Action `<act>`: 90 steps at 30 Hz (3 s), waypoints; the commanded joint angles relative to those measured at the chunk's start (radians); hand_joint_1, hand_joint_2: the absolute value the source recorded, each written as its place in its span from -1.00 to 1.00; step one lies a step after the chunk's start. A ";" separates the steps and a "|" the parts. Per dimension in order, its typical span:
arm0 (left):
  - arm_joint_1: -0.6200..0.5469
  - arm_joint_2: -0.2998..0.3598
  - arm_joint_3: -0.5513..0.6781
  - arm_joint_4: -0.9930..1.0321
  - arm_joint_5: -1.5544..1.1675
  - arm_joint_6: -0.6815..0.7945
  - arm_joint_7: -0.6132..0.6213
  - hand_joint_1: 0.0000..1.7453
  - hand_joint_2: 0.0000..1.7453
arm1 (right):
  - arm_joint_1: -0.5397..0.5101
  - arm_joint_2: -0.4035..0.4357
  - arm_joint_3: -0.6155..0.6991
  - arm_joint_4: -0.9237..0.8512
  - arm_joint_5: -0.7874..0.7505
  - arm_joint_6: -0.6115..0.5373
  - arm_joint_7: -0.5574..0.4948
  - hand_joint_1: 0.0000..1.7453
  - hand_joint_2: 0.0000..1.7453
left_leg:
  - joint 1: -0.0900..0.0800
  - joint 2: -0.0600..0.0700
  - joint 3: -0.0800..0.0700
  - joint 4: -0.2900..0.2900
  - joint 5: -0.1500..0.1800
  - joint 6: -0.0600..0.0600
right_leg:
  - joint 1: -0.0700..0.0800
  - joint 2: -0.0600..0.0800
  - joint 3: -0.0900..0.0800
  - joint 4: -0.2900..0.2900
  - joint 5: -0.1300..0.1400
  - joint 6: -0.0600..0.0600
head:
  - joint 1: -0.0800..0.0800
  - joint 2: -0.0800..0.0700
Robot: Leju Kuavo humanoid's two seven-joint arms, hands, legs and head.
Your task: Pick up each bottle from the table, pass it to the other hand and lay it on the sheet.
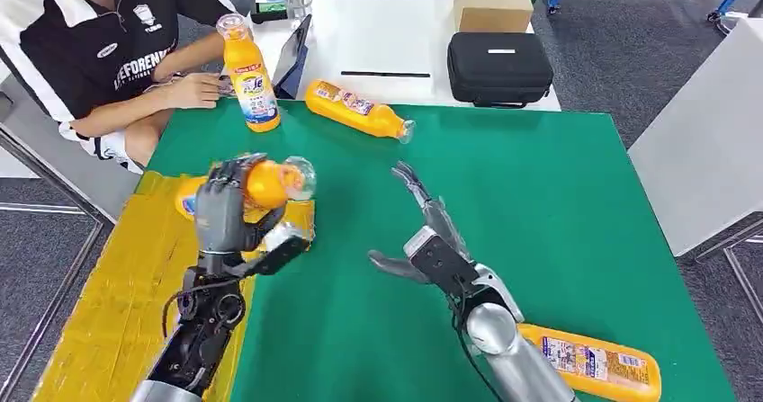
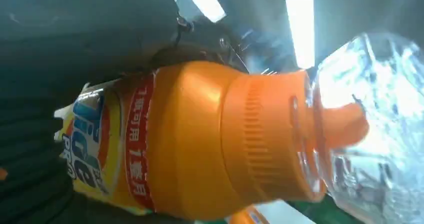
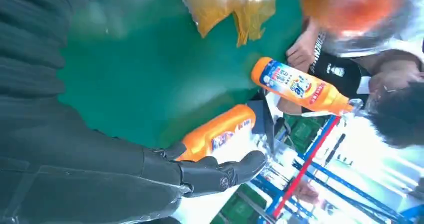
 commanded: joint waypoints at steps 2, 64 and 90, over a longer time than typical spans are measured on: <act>-0.011 -0.034 0.088 0.042 -0.269 0.004 0.112 1.00 1.00 | -0.011 -0.046 0.006 -0.023 0.010 -0.004 0.011 -1.00 1.00 | 0.001 0.001 0.003 0.000 -0.001 -0.002 | 0.001 -0.001 0.003 0.000 -0.001 -0.001 | 0.000 0.000; 0.083 0.006 0.054 0.052 0.223 -0.221 0.048 -1.00 1.00 | 0.468 -0.442 -0.195 -0.518 0.676 0.366 -0.061 -1.00 1.00 | -0.002 -0.005 0.008 0.001 -0.008 -0.002 | -0.001 -0.006 0.009 0.000 -0.009 0.002 | 0.000 0.000; 0.133 -0.001 0.091 0.008 0.238 -0.229 0.080 -1.00 1.00 | 0.585 -0.262 -0.481 -0.477 0.884 0.478 0.170 -1.00 1.00 | -0.002 -0.003 0.004 -0.001 -0.004 0.001 | -0.002 -0.003 0.005 -0.002 -0.004 0.003 | 0.000 0.000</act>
